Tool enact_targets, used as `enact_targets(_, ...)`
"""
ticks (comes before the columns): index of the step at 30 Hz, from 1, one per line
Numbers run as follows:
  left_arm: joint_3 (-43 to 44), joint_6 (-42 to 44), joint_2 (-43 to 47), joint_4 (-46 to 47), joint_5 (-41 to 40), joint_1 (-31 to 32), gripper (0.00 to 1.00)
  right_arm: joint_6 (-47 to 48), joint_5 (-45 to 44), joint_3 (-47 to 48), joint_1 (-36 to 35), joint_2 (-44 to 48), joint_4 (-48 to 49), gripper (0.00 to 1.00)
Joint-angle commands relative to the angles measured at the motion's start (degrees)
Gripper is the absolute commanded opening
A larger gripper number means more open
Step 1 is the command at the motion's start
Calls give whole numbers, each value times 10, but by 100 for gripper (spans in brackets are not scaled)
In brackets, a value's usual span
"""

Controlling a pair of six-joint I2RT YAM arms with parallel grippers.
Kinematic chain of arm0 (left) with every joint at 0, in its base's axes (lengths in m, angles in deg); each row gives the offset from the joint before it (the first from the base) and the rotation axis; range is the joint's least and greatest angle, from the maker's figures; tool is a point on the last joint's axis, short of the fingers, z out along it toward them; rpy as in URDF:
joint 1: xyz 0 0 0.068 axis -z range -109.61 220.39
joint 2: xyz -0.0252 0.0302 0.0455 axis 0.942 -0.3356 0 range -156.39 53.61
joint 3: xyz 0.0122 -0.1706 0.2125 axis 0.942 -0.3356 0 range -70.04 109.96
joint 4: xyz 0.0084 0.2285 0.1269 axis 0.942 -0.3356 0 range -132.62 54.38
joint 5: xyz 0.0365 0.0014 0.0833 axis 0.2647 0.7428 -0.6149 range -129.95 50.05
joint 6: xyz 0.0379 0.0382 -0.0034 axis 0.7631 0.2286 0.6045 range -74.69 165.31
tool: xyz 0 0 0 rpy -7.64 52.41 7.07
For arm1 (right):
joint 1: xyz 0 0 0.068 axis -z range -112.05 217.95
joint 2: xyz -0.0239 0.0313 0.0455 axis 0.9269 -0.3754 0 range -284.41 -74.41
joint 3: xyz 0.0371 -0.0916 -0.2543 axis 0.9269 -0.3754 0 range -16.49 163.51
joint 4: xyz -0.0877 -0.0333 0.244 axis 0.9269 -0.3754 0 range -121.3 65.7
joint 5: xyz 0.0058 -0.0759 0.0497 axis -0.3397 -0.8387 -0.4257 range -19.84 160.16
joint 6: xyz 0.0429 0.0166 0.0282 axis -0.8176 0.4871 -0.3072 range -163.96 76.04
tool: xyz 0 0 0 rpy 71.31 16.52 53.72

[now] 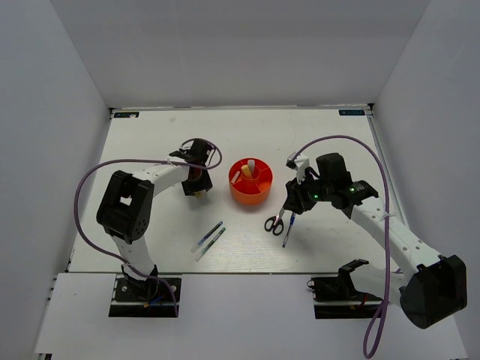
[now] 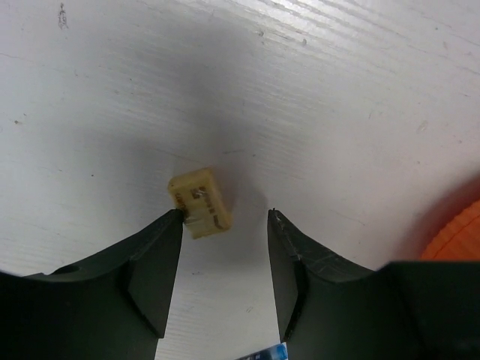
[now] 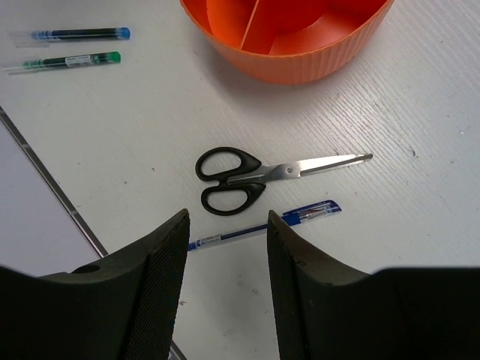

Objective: Sort the stationery into containers
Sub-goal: Pick up the stationery from the center of the board.

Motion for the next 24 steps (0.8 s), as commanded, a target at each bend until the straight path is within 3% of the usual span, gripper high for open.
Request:
enact_targets(1, 16, -10, -7, 1, -18, -10, 59, -2, 15, -4, 4, 1, 6, 49)
enact_targets(11, -8, -10, -15, 10, -13, -27, 58, -2, 20, -4, 11, 6, 5, 49)
enact_targets(14, -7, -10, -20, 10, -9, -29, 49, -2, 20, -6, 14, 8, 5, 49)
enact_targets(19, -8, -5, -17, 12, 3, -29, 19, -3, 23, -5, 16, 9, 5, 49)
enact_targets(24, 1, 13, 12, 15, 14, -10, 10, -3, 25, -5, 20, 7, 6, 49)
